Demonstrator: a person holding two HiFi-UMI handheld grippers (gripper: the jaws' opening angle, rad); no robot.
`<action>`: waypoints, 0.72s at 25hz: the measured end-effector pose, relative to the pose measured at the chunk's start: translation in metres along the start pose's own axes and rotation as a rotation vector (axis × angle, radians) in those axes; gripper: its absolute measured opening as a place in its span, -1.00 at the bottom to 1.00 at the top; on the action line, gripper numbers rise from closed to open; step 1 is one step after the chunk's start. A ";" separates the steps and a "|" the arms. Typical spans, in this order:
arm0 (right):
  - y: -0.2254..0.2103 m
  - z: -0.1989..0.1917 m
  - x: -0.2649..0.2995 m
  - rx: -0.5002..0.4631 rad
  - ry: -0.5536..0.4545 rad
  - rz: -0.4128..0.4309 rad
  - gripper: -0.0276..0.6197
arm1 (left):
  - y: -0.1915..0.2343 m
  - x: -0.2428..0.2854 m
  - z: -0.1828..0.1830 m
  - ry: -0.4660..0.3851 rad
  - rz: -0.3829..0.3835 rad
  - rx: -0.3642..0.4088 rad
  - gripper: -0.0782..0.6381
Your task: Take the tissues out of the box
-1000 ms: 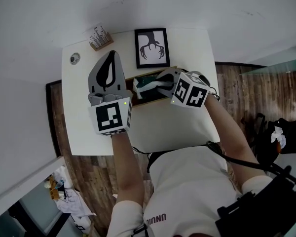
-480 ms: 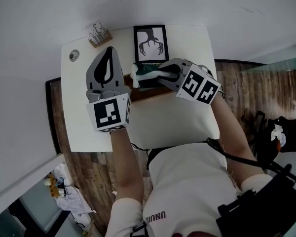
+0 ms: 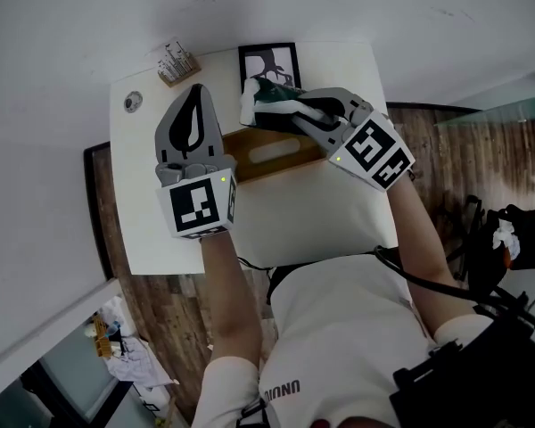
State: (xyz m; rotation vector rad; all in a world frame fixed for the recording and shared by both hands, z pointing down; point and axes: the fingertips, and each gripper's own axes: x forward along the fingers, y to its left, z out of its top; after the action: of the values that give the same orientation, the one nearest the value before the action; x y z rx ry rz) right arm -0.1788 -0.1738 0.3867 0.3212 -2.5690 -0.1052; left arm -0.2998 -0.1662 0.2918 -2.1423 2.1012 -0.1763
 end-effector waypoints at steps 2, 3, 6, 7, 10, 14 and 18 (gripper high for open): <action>-0.007 0.005 -0.006 0.023 -0.033 -0.041 -0.65 | 0.000 0.000 0.001 -0.004 -0.001 0.002 -0.75; -0.011 0.008 -0.008 0.030 -0.046 -0.059 -0.65 | 0.000 0.000 0.001 -0.006 -0.001 0.002 -0.75; -0.019 0.014 -0.014 0.043 -0.076 -0.102 -0.65 | 0.000 0.000 0.002 -0.005 0.001 0.003 -0.75; -0.020 0.015 -0.016 0.047 -0.085 -0.112 -0.65 | 0.000 0.000 0.002 -0.006 0.002 0.005 -0.75; -0.025 0.017 -0.020 0.050 -0.100 -0.138 -0.66 | 0.000 0.000 0.003 -0.012 0.004 0.009 -0.75; -0.029 0.022 -0.022 0.055 -0.118 -0.159 -0.66 | 0.001 0.000 0.003 -0.012 0.007 0.009 -0.75; -0.029 0.022 -0.025 0.053 -0.112 -0.164 -0.66 | 0.002 0.000 0.004 -0.011 0.009 0.010 -0.75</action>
State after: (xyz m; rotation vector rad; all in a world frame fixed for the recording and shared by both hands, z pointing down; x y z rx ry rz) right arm -0.1641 -0.1958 0.3516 0.5612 -2.6560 -0.1183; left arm -0.3014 -0.1659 0.2880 -2.1232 2.0987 -0.1733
